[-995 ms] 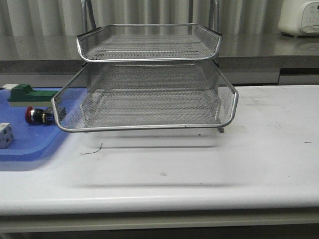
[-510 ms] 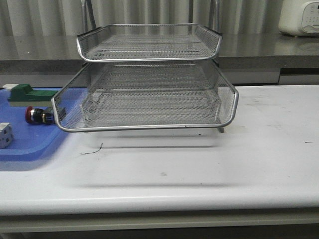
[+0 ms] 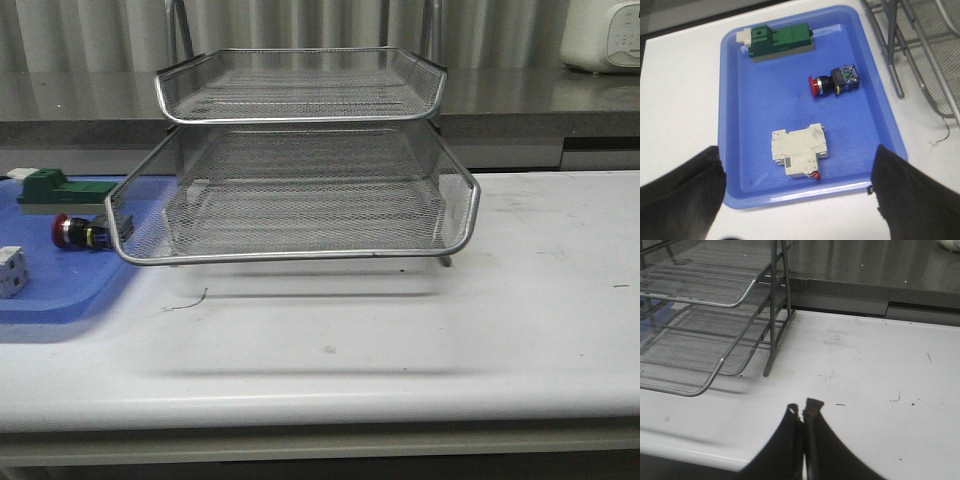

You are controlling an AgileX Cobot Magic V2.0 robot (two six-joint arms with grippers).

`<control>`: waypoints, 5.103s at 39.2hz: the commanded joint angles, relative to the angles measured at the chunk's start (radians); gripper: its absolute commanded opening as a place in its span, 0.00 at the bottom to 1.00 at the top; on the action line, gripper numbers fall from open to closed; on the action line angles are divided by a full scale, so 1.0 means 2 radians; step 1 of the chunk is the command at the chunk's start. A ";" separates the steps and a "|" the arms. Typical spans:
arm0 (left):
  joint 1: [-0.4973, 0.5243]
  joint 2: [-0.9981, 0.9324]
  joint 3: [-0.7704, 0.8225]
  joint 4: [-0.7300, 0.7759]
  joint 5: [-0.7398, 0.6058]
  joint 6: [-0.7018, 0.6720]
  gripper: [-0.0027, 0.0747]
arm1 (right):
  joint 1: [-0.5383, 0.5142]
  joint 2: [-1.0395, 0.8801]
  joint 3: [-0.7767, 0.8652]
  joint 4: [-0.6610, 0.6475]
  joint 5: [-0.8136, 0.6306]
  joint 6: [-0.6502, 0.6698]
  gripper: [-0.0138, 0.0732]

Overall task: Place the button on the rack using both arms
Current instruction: 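Release the tier and raise the right gripper away, then lower the left gripper onto the red push button and grasp it, then lift the red push button and carry it over the pulled-out tier, then lower the button into the tier, open the left gripper, withdraw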

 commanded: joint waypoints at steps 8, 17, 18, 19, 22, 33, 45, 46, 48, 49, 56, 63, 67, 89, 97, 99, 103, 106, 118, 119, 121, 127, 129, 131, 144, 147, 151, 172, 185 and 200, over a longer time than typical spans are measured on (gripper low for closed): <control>-0.001 0.201 -0.194 -0.013 0.112 0.124 0.76 | 0.000 0.005 -0.012 -0.004 -0.039 0.000 0.09; -0.001 0.317 -0.284 -0.086 0.142 0.248 0.79 | 0.000 0.005 -0.012 -0.004 -0.039 0.000 0.09; -0.001 0.324 -0.289 -0.091 0.138 0.257 0.81 | 0.000 0.005 -0.012 -0.004 -0.039 0.000 0.09; -0.001 0.332 -0.293 -0.094 0.130 0.266 0.84 | 0.000 0.005 -0.012 -0.004 -0.039 0.000 0.09; -0.001 0.352 -0.300 -0.100 0.105 0.295 0.91 | 0.000 0.005 -0.012 -0.004 -0.039 0.000 0.09; -0.001 0.421 -0.316 -0.100 0.082 0.328 0.92 | 0.000 0.005 -0.012 -0.004 -0.039 0.000 0.09; -0.001 0.480 -0.379 -0.100 0.084 0.331 0.92 | 0.000 0.005 -0.012 -0.004 -0.039 0.000 0.09; -0.001 0.485 -0.385 -0.100 0.084 0.331 0.92 | 0.000 0.005 -0.012 -0.004 -0.039 0.000 0.09; -0.001 0.493 -0.398 -0.104 0.085 0.331 0.92 | 0.000 0.005 -0.012 -0.004 -0.039 0.000 0.09; -0.001 0.497 -0.403 -0.104 0.085 0.333 0.92 | 0.000 0.005 -0.012 -0.004 -0.039 0.000 0.09; -0.006 0.512 -0.413 -0.119 0.082 0.357 0.92 | 0.000 0.005 -0.012 -0.004 -0.039 0.000 0.09; -0.007 0.525 -0.414 -0.119 0.072 0.357 0.92 | 0.000 0.005 -0.012 -0.004 -0.039 0.000 0.09; -0.007 0.534 -0.414 -0.119 0.071 0.365 0.92 | 0.000 0.005 -0.012 -0.004 -0.039 0.000 0.09; -0.007 0.541 -0.414 -0.127 0.071 0.367 0.48 | 0.000 0.005 -0.012 -0.004 -0.039 0.000 0.09; -0.004 0.541 -0.414 -0.127 0.065 0.367 0.09 | 0.000 0.005 -0.012 -0.004 -0.039 0.000 0.09; -0.003 0.539 -0.414 -0.127 0.063 0.366 0.08 | 0.000 0.005 -0.012 -0.004 -0.039 0.000 0.09; 0.004 0.533 -0.417 -0.127 0.061 0.354 0.08 | 0.000 0.005 -0.012 -0.004 -0.039 0.000 0.09; 0.014 0.523 -0.423 -0.131 0.063 0.346 0.08 | 0.000 0.005 -0.012 -0.004 -0.039 0.000 0.09; 0.081 0.439 -0.432 -0.256 0.110 0.341 0.08 | 0.000 0.005 -0.012 -0.004 -0.039 0.000 0.09; 0.083 0.430 -0.432 -0.256 0.116 0.341 0.08 | 0.000 0.005 -0.012 -0.004 -0.039 0.000 0.09; 0.085 0.411 -0.432 -0.256 0.134 0.341 0.08 | 0.000 0.005 -0.012 -0.004 -0.039 0.000 0.09; 0.080 0.361 -0.432 -0.264 0.190 0.336 0.08 | 0.000 0.005 -0.012 -0.004 -0.039 0.000 0.09; 0.077 0.344 -0.432 -0.265 0.206 0.328 0.08 | 0.000 0.005 -0.012 -0.004 -0.039 0.000 0.09; 0.070 0.330 -0.432 -0.265 0.225 0.320 0.08 | 0.000 0.005 -0.012 -0.004 -0.039 0.000 0.09; -0.006 0.273 -0.432 -0.256 0.306 0.244 0.08 | 0.000 0.005 -0.012 -0.004 -0.039 0.000 0.09; -0.041 0.273 -0.432 -0.253 0.306 0.223 0.08 | 0.000 0.005 -0.012 -0.004 -0.039 0.000 0.09; -0.088 0.273 -0.425 -0.225 0.306 0.201 0.08 | 0.000 0.005 -0.012 -0.004 -0.039 0.000 0.09; -0.251 0.324 -0.369 -0.168 0.171 0.181 0.08 | 0.000 0.005 -0.012 -0.004 -0.039 0.000 0.09; -0.251 0.390 -0.369 -0.169 0.142 0.179 0.16 | 0.000 0.005 -0.012 -0.004 -0.039 0.000 0.09; -0.251 0.401 -0.376 -0.182 0.145 0.179 0.59 | 0.000 0.005 -0.012 -0.004 -0.039 0.000 0.09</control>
